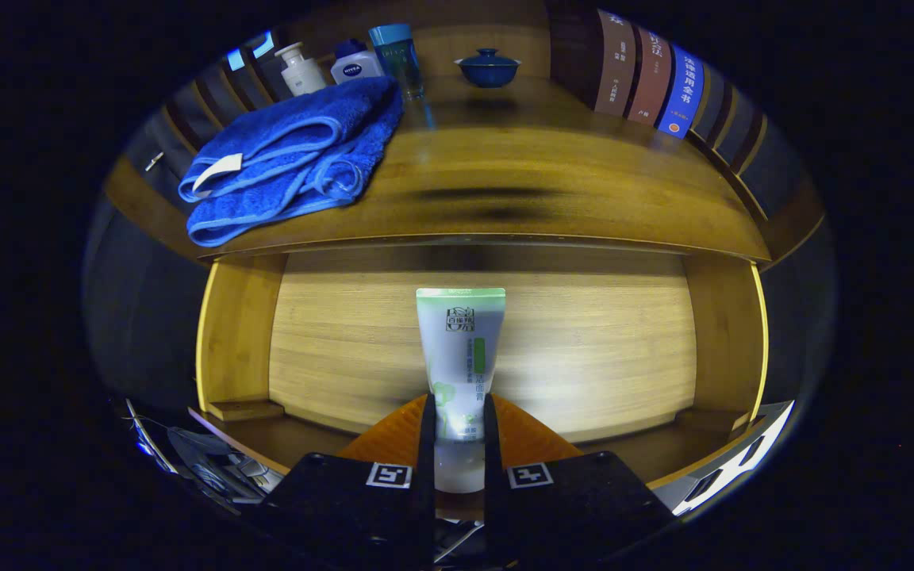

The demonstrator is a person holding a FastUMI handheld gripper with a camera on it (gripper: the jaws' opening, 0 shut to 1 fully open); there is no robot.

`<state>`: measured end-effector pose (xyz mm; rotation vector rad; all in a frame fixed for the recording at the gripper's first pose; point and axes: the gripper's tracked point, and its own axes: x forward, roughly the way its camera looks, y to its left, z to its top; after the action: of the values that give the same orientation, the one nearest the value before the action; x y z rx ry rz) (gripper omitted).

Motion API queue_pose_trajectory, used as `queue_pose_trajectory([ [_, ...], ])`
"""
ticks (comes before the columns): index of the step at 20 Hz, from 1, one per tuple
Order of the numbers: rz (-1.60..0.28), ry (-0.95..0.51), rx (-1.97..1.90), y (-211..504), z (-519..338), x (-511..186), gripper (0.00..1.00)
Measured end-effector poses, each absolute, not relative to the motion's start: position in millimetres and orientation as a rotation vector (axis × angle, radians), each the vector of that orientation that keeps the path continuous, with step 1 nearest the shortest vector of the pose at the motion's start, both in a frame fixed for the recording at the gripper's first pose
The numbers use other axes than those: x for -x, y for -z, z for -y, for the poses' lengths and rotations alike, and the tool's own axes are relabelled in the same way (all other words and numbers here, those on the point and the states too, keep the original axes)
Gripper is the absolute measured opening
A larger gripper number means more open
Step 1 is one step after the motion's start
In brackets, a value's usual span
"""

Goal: Pull open the drawer, take out the items inside it, and place them on the countertop above the cabinet.

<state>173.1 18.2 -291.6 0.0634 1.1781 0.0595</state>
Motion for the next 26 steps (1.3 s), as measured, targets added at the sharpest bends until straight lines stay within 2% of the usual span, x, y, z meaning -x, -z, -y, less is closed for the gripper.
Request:
queue_pose_trajectory([
  [6,-1.136,-0.062,-0.074,242.6,-13.1,-183.7,0.29],
  [12,-1.058,-0.014,-0.058,197.9,2.8,-256.8,0.29],
  [20,-1.098,0.027,-0.061,223.3,7.3,-336.2,0.29],
  [26,-1.117,0.055,-0.055,234.3,3.7,-359.0,0.30],
])
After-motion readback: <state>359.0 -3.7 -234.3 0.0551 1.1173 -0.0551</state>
